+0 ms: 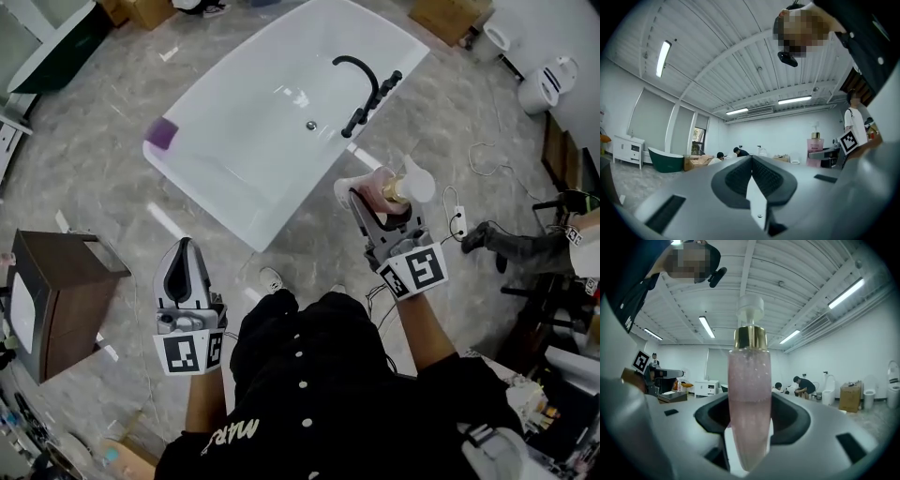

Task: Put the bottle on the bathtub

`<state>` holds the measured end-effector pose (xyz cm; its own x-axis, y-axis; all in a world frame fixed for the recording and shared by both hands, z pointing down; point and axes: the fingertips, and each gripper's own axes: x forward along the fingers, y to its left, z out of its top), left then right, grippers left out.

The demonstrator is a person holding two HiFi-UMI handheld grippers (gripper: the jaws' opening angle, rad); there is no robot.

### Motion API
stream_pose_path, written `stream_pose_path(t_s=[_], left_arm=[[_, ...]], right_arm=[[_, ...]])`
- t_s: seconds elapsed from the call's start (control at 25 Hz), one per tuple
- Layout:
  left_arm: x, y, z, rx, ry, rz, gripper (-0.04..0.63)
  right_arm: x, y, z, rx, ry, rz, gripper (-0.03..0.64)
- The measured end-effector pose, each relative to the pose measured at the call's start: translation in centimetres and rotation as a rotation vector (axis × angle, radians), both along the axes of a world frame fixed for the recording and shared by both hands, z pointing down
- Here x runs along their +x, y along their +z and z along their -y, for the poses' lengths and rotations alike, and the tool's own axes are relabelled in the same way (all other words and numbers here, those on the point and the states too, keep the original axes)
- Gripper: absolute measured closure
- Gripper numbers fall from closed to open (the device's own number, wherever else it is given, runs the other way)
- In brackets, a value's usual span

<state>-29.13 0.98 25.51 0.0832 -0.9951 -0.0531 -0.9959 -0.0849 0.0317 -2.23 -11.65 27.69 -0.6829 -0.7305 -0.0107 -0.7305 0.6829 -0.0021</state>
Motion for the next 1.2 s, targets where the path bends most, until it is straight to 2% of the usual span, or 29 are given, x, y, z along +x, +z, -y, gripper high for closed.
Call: stream_pose_path(t_s=[0.28, 0.4, 0.52, 0.68, 0.76, 0.92, 1.2], left_arm=[[-0.2, 2.0, 3.3, -0.041, 0.071, -0.033, 0.586], [0.4, 3.5, 4.9, -0.069, 0.079, -0.06, 0.586], [1.3, 5.0, 6.5, -0.094, 0.079, -0.054, 0.586], [3.4, 7.7, 8.8, -0.145, 0.083, -0.007, 0.586], [4.0, 9.2, 10.0, -0.175, 0.095, -0.024, 0.586], [5.0, 11.7, 12.0, -0.213, 0.126, -0.036, 0.586], [5.9, 17.9, 14.8, -0.294, 0.108, -0.067, 0.586]], right_arm=[[-1.2, 4.0, 2.7, -0.04, 0.036, -0.015, 0.393], [-1.7, 7.1, 4.5, -0.054, 0.029, -0.023, 0.393], [-2.2, 11.3, 6.3, -0.075, 0.021, -0.043, 0.393], [-2.9, 17.1, 8.4, -0.113, -0.014, -0.066, 0.393], [-3.4, 19.8, 9.2, -0.125, -0.039, -0.072, 0.394], [-5.3, 23.7, 10.2, -0.157, -0.091, -0.024, 0.394], [-7.1, 32.0, 11.7, -0.218, -0.155, -0.048, 0.394]])
